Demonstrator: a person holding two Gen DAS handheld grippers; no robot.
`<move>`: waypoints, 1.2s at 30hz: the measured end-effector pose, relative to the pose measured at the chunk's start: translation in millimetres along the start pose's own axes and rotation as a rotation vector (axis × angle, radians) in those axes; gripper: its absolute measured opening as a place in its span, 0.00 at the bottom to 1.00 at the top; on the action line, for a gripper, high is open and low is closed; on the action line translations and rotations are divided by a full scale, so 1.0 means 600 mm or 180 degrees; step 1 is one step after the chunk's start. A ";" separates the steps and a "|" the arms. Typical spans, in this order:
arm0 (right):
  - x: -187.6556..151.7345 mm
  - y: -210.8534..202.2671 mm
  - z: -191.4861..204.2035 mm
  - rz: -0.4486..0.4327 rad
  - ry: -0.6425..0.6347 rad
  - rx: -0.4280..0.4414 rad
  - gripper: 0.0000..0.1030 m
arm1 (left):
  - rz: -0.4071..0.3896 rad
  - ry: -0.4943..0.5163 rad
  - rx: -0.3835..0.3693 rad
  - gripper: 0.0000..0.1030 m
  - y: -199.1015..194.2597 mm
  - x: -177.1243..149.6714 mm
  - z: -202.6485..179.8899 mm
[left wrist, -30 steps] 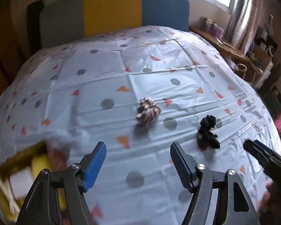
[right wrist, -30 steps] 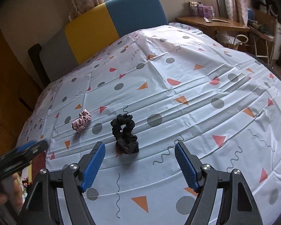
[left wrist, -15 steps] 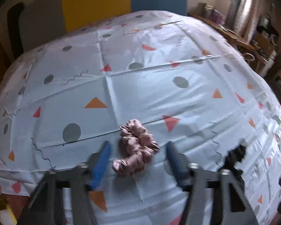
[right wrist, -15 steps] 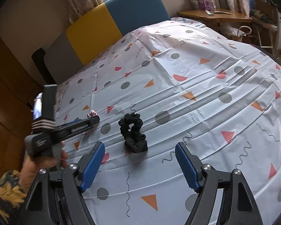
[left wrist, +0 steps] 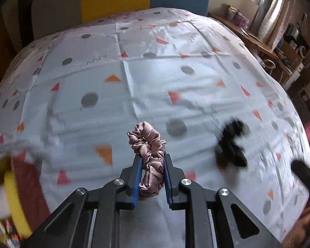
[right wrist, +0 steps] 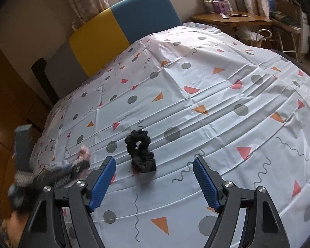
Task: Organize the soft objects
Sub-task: 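Lift the pink scrunchie with the left gripper while the right grasps the black scrunchie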
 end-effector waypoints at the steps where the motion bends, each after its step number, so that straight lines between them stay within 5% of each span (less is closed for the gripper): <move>1: 0.000 -0.002 -0.003 -0.0012 0.0017 -0.0010 0.76 | -0.0016 0.0009 -0.0007 0.18 -0.015 -0.020 -0.004; 9: -0.004 -0.004 -0.020 0.0000 0.0162 -0.0004 0.74 | -0.0270 0.0238 0.0138 0.18 -0.081 -0.160 -0.038; 14: -0.007 0.001 -0.025 0.0042 0.0214 0.0014 0.72 | -0.0280 0.0357 0.0173 0.19 -0.054 -0.220 -0.044; 17: -0.013 0.008 -0.016 0.0106 0.0130 0.0034 0.72 | -0.0558 0.0445 0.0252 0.19 -0.063 -0.233 -0.047; 23: -0.024 0.050 0.024 0.0423 -0.0202 0.0086 0.70 | -0.0654 0.0439 0.0156 0.19 -0.063 -0.236 -0.041; 32: -0.006 0.174 0.051 0.0819 -0.0651 -0.0290 0.70 | -0.0738 0.0380 0.0097 0.19 -0.060 -0.242 -0.042; 33: -0.007 0.186 0.052 0.0877 -0.0662 -0.0285 0.67 | -0.0740 0.0370 0.0091 0.19 -0.060 -0.242 -0.041; 36: -0.012 0.207 0.049 0.0944 -0.0835 -0.0454 0.10 | -0.0741 0.0353 0.0074 0.19 -0.061 -0.241 -0.041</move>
Point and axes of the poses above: each gripper's, at about its wrist camera, not at the fingertips, and y roughly the way its jaws point, z to its left, x to its top, the point moved 5 cm from there along y, roughly the way its jaws point, and after that the axes turned 11 degrees about x, right-handed, at the moved point
